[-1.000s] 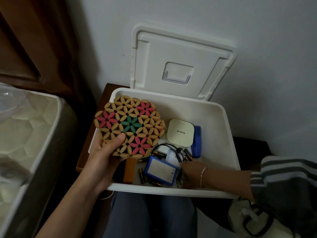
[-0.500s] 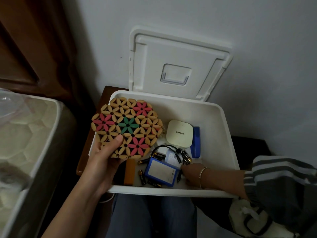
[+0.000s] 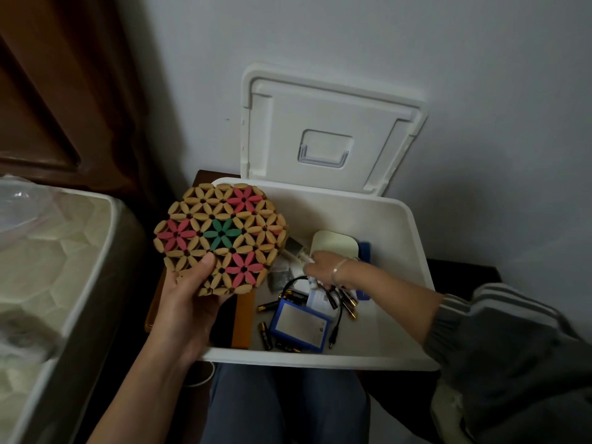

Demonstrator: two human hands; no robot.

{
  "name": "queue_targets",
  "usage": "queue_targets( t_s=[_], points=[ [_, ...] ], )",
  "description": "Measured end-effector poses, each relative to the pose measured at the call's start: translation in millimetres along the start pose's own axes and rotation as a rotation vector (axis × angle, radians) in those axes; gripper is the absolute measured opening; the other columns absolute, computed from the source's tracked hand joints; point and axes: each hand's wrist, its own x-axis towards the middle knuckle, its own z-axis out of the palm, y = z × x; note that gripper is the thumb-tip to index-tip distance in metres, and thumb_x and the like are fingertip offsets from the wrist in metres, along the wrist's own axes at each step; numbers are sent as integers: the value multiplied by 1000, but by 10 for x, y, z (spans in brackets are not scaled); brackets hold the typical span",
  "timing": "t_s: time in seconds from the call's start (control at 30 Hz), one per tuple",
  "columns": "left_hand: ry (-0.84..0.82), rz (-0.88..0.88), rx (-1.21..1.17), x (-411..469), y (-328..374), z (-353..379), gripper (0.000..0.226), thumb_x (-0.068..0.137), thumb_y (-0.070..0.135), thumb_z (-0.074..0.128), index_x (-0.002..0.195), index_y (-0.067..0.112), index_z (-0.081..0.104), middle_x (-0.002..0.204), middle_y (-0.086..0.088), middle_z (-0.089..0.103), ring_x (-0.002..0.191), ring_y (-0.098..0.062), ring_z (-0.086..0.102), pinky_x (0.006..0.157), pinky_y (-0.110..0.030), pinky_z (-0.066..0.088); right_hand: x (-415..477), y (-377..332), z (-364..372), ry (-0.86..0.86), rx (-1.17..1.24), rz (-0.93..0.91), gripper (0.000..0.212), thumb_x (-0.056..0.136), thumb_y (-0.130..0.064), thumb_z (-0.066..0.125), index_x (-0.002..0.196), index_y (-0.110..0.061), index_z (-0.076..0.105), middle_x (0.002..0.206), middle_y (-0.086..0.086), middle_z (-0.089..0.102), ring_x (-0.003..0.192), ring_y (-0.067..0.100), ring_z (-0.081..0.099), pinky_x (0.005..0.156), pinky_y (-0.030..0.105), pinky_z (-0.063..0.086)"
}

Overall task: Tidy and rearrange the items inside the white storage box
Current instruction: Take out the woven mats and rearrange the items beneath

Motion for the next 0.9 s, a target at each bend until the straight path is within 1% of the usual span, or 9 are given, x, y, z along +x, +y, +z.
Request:
queue_targets(
  t_s=[0.13,0.2,0.27,0.3,0.47,0.57,0.63,0.73,0.9],
  points=[
    [-19,-10,24,11,15,5,70,79,25,65,144,30,38,137,-7,56,123,-28,57,83,-34,57,297,-279,66,-24,-229,49,36,99,-30,40,89,-5,63,60,5,63,66,20,58,58,26,44],
    [-20,-6,38,12,15,10,72,77,25,67,143,32,38,135,-5,58,121,-26,59,87,-37,56,394,-321,109,0,-317,41,31,98,-25,45,104,-2,66,88,11,73,77,20,60,71,29,50],
    [-11,-2,43,6,11,12,76,73,27,70,142,33,40,133,-3,60,119,-24,60,83,-35,57,450,-321,165,100,-319,38,35,97,-23,47,124,-4,56,123,15,61,102,26,60,85,35,49],
    [-5,-2,42,7,7,10,77,71,28,71,141,33,40,132,-3,60,118,-24,61,81,-34,57,460,-317,194,147,-349,39,35,96,-23,48,126,-4,55,126,15,58,109,29,58,86,36,49],
    [9,-7,30,16,-10,3,73,73,25,69,140,34,41,132,-2,61,118,-23,61,81,-33,57,412,-205,187,153,-345,-34,19,89,-17,56,101,-3,63,99,16,66,93,28,65,66,30,47],
    [-5,-4,37,18,-13,-11,72,75,25,67,141,34,40,133,-2,60,119,-23,60,84,-35,57,212,-25,67,160,-243,-193,38,85,-26,65,114,-3,57,109,14,63,99,28,61,76,29,48],
    [-16,-3,52,20,-15,-24,71,76,26,66,142,33,39,134,-2,59,120,-23,60,86,-36,56,31,148,-20,185,-238,-244,39,85,-25,67,118,-7,57,116,11,61,107,25,57,82,24,43],
    [-21,-9,52,27,-28,-42,72,76,27,67,142,33,39,134,-3,59,120,-24,60,85,-35,57,-196,463,-91,198,-315,-178,31,85,-23,67,112,-8,60,112,9,63,104,23,59,88,27,47],
    [-34,-15,47,50,-36,-38,72,75,27,68,142,32,40,134,-3,59,119,-24,60,85,-37,57,-297,789,57,135,-558,39,25,86,-31,65,88,-15,47,105,13,65,93,26,63,69,26,43]
  ],
)
